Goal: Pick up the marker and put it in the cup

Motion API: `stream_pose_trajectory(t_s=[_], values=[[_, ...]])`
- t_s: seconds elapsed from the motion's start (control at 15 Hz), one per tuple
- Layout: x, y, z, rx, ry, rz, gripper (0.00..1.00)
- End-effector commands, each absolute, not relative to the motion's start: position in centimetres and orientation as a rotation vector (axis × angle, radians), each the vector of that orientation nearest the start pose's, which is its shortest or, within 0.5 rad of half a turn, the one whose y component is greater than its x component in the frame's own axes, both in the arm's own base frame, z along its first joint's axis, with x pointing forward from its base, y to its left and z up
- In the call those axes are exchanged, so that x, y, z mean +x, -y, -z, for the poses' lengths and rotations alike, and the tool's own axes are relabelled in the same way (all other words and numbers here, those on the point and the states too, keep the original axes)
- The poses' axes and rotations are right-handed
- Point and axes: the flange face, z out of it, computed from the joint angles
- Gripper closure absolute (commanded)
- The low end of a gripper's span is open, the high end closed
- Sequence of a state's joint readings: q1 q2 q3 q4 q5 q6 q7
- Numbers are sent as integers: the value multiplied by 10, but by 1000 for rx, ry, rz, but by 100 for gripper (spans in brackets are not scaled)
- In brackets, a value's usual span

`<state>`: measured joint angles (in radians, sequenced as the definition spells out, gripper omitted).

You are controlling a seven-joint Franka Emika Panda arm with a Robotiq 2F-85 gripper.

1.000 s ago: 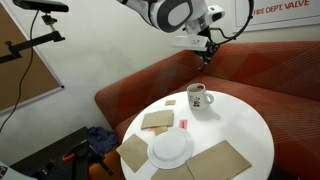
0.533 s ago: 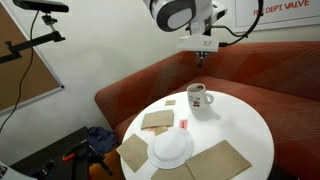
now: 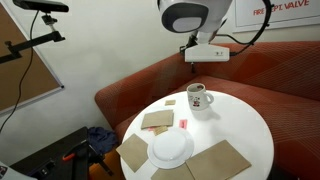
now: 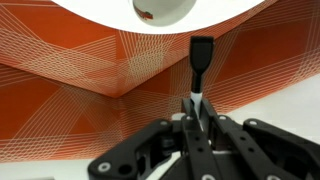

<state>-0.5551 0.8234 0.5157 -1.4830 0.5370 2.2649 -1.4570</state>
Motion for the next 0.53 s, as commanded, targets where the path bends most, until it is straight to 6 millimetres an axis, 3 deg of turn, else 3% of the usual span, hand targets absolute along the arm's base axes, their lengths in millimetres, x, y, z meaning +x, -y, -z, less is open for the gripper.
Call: stream_pose_trajectory(t_s=[0.0, 0.07, 0.13, 0.47], values=[[718, 89, -244, -2225, 1108, 715, 89], [718, 88, -244, -2223, 1110, 714, 89], [718, 88, -244, -2222, 1111, 714, 97], [731, 88, -236, -2082, 1139, 916, 97]])
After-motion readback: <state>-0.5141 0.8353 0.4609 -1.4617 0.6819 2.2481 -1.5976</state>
